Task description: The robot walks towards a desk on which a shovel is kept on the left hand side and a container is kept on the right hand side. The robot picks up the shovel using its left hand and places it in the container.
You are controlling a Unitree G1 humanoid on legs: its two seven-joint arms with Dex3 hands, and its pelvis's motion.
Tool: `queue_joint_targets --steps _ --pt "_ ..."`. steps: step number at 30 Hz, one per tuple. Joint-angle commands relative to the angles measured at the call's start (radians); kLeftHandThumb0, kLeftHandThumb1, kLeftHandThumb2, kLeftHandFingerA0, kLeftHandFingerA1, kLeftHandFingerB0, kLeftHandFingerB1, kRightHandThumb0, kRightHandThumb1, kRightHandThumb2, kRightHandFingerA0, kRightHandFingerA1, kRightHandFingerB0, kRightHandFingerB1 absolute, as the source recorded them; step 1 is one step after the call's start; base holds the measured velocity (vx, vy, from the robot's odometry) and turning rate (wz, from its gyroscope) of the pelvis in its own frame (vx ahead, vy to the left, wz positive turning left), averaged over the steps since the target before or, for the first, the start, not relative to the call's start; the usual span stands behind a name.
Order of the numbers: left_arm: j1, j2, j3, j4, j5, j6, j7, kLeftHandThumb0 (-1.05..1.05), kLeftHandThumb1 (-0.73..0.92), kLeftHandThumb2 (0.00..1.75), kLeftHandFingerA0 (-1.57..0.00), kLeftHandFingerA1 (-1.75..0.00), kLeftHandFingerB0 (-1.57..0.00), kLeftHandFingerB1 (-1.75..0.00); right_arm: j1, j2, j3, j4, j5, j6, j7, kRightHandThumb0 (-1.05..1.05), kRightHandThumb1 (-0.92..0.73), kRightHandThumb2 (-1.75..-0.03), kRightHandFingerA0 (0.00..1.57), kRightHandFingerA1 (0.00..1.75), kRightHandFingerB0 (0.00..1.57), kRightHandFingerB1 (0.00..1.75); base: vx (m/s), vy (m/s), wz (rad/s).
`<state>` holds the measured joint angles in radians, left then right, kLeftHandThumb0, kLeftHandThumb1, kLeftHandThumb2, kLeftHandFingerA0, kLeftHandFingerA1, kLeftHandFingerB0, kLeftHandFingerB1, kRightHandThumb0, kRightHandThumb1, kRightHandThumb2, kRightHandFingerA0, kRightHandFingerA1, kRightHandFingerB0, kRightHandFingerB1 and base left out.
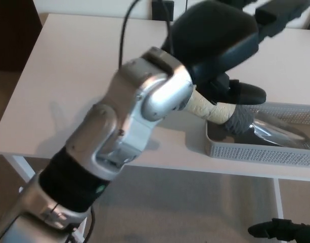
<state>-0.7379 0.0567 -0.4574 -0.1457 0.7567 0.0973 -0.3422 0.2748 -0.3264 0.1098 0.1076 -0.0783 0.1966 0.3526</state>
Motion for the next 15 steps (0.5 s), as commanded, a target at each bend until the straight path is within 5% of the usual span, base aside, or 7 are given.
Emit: queue_joint_targets --steps 1,4,5,11,12,13,15 --pt "0.392 0.186 0.661 -0.9 -0.838 0.306 -0.376 -0.84 0.5 0.87 0.0 0.0 -0.02 -0.12 0.068 -0.054 -0.018 0.027 -0.003 -0.01 0.023 -0.33 -0.56 -0.56 0.65 0.53 0.46 0.45 0.0 0.0 0.0" --pt "0.803 0.25 0.781 -0.901 -1.147 0.028 -0.33 -0.88 0.66 0.64 0.0 -0.2 0.0 -0.27 0.076 -0.04 -0.035 0.06 0.012 -0.02 0.01 -0.31 -0.54 -0.56 0.67 0.52 0.47 0.46 0.0 0.0 0.0" --pt "0.922 0.307 0.82 -0.901 -1.247 0.001 -0.351 -0.91 0.54 0.93 0.0 -0.02 -0.04 -0.19 0.082 -0.031 -0.035 0.075 0.015 -0.036 0.005 -0.31 -0.54 -0.55 0.66 0.53 0.47 0.46 0.0 0.0 0.0" --pt "1.286 0.317 0.864 -0.791 -1.486 -0.369 -0.602 -1.01 0.61 0.77 -0.05 -0.29 -0.09 -0.25 0.105 -0.015 -0.046 0.106 0.026 -0.072 -0.007 -0.35 -0.54 -0.55 0.61 0.53 0.46 0.46 0.0 0.0 0.0" --pt "1.332 0.309 0.887 -0.758 -1.552 -0.381 -0.688 -0.93 0.55 1.01 -0.08 -0.32 -0.08 -0.33 0.106 -0.015 -0.054 0.116 0.035 -0.088 -0.001 -0.35 -0.54 -0.55 0.61 0.54 0.46 0.47 0.0 0.0 0.0" --pt "1.342 0.302 0.89 -0.738 -1.619 -0.355 -0.752 -0.88 0.72 0.63 -0.07 -0.31 -0.15 -0.26 0.107 -0.015 -0.058 0.118 0.04 -0.093 0.002 -0.34 -0.55 -0.55 0.62 0.54 0.46 0.47 0.0 0.0 0.0" --pt "1.342 0.297 0.881 -0.72 -1.68 -0.345 -0.813 -0.92 0.83 0.65 -0.07 -0.32 -0.16 -0.28 0.113 -0.012 -0.062 0.111 0.042 -0.085 -0.001 -0.33 -0.55 -0.56 0.62 0.53 0.47 0.46 0.0 0.0 0.0"
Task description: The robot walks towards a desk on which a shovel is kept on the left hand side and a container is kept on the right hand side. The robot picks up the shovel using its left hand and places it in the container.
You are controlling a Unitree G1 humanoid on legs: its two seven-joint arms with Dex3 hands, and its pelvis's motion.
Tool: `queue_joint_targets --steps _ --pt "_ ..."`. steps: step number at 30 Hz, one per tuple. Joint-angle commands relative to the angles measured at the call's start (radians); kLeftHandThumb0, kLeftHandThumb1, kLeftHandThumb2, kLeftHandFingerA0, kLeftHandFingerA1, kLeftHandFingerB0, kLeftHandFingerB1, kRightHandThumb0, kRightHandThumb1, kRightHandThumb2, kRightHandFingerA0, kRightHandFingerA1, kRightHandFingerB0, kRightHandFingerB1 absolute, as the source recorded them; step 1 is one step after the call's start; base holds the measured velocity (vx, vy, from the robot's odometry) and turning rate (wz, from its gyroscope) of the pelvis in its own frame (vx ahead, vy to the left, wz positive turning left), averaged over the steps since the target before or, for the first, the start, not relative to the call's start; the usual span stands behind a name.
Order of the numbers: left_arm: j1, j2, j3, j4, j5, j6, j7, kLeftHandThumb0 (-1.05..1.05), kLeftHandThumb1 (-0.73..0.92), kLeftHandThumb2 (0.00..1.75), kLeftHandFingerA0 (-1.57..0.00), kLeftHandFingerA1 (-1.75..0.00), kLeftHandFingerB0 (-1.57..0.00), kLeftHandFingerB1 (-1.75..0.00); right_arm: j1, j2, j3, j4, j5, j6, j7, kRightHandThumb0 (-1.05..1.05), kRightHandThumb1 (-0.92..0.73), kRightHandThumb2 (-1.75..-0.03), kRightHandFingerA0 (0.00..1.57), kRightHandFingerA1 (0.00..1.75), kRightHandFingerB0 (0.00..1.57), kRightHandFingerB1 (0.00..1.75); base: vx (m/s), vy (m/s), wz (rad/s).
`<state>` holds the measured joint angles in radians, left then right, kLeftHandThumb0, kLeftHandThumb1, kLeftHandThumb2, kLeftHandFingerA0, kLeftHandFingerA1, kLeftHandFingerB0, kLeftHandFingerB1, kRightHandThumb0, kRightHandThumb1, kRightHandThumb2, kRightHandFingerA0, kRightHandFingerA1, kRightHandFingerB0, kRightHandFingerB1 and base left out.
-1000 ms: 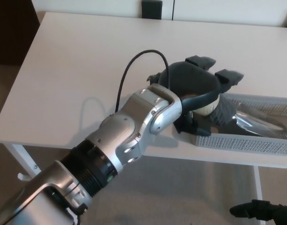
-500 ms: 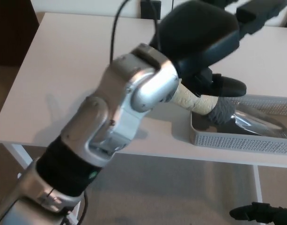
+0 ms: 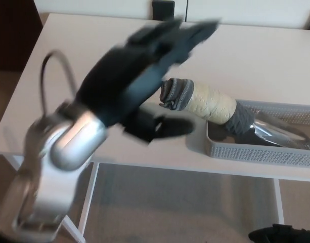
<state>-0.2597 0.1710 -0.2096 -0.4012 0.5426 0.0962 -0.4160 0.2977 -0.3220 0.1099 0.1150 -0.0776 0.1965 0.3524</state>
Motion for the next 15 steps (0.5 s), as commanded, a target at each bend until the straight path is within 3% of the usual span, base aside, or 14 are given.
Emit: queue_joint_targets --steps 1,2,3,4,5,6,8,15 --pt "0.868 0.183 0.626 -0.455 -1.45 -0.387 -0.75 -0.92 0.83 0.65 -0.07 -0.32 -0.16 -0.28 0.092 -0.014 -0.063 0.098 0.041 -0.072 -0.005 -0.33 -0.55 -0.56 0.62 0.53 0.47 0.46 0.0 0.0 0.0" --pt "0.962 0.236 0.719 -0.531 -1.382 -0.336 -0.68 -0.89 0.91 0.73 -0.09 -0.5 -0.19 -0.39 0.095 -0.014 -0.061 0.089 0.034 -0.062 -0.013 -0.33 -0.55 -0.56 0.62 0.52 0.48 0.46 0.0 0.0 0.0" --pt "0.896 0.178 0.681 -0.489 -1.544 -0.38 -0.777 -1.0 0.77 0.7 -0.08 -0.43 -0.17 -0.35 0.095 -0.014 -0.059 0.086 0.027 -0.057 -0.022 -0.32 -0.55 -0.56 0.62 0.51 0.49 0.45 0.0 0.0 0.0" --pt "0.939 0.192 0.785 -0.483 -1.622 -0.303 -0.84 -0.98 0.75 0.63 -0.11 -0.4 -0.18 -0.36 0.101 -0.012 -0.061 0.084 0.029 -0.06 -0.022 -0.31 -0.55 -0.56 0.61 0.51 0.47 0.45 0.0 0.0 0.0" --pt "1.031 0.134 0.821 -0.488 -1.678 -0.291 -0.808 -0.87 0.72 0.63 -0.34 -0.4 -0.43 -0.35 0.095 -0.008 -0.064 0.092 0.038 -0.069 -0.016 -0.31 -0.55 -0.56 0.6 0.52 0.46 0.46 0.0 0.0 0.0" --pt "1.041 0.142 0.852 -0.483 -1.734 -0.242 -0.856 -0.7 0.76 0.64 -0.29 -0.44 -0.41 -0.38 0.086 -0.008 -0.062 0.109 0.037 -0.082 -0.015 -0.33 -0.55 -0.56 0.61 0.53 0.47 0.46 0.0 0.0 0.0" --pt "1.034 0.129 0.788 -0.502 -1.724 -0.297 -0.834 -0.68 0.75 0.63 -0.3 -0.47 -0.42 -0.43 0.083 -0.007 -0.063 0.119 0.038 -0.087 -0.015 -0.33 -0.55 -0.56 0.61 0.53 0.47 0.46 0.0 0.0 0.0" --pt "1.04 0.135 0.808 -0.496 -1.748 -0.286 -0.847 -0.68 0.75 0.63 -0.3 -0.47 -0.42 -0.43 0.075 -0.005 -0.063 0.122 0.038 -0.084 -0.017 -0.33 -0.55 -0.56 0.61 0.53 0.47 0.46 0.0 0.0 0.0"
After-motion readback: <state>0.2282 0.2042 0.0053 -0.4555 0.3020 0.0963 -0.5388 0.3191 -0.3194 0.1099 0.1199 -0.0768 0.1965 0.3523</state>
